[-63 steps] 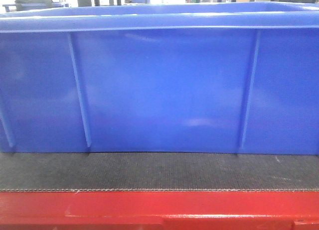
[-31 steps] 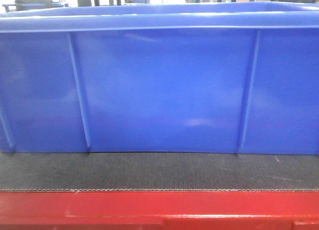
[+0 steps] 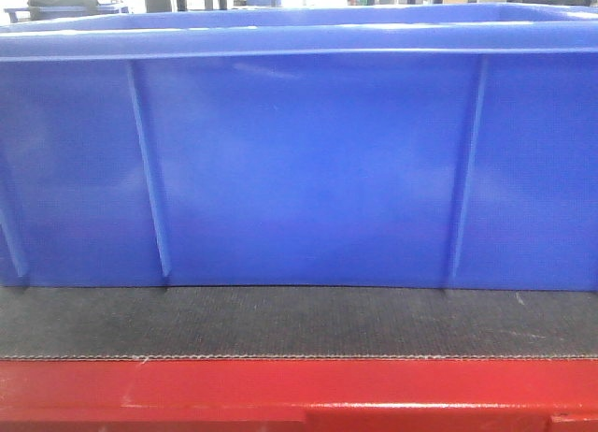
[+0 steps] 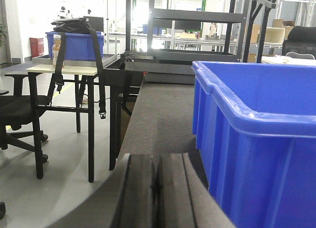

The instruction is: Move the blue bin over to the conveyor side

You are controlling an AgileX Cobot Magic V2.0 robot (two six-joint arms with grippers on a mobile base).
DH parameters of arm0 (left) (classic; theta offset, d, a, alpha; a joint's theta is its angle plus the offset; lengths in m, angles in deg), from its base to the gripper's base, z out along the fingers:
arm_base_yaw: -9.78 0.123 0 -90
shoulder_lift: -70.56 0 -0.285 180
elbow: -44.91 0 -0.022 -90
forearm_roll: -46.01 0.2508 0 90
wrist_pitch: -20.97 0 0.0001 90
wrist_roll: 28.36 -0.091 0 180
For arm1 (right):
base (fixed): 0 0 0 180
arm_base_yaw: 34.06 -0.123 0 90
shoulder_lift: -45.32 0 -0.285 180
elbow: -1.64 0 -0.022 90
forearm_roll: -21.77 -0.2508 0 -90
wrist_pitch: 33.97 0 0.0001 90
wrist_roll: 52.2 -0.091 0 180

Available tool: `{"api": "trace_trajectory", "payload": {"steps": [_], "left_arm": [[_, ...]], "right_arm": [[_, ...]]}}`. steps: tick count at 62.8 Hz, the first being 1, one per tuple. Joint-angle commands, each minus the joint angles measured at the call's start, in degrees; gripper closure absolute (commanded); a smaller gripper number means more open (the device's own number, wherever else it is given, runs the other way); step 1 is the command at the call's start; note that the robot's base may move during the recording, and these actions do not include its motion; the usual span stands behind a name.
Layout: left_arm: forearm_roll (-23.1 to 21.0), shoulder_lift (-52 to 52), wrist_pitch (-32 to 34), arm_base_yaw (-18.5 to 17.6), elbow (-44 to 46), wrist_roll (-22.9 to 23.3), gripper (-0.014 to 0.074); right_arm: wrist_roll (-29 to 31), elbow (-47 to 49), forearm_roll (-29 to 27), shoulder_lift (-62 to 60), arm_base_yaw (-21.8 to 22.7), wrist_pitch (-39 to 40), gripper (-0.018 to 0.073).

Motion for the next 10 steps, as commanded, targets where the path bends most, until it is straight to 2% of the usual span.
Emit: {"api": "trace_trajectory", "payload": {"steps": [1, 10], "left_arm": [[0.2, -0.2, 0.5, -0.1, 0.1, 0.0, 0.0592], [0.2, -0.2, 0.5, -0.1, 0.1, 0.0, 0.0592]], "right_arm": [[0.5, 0.0, 0.0, -0.2, 0.3, 1.3, 0.0649], [0.5, 0.0, 0.0, -0.2, 0.3, 1.3, 0.0649]]}}
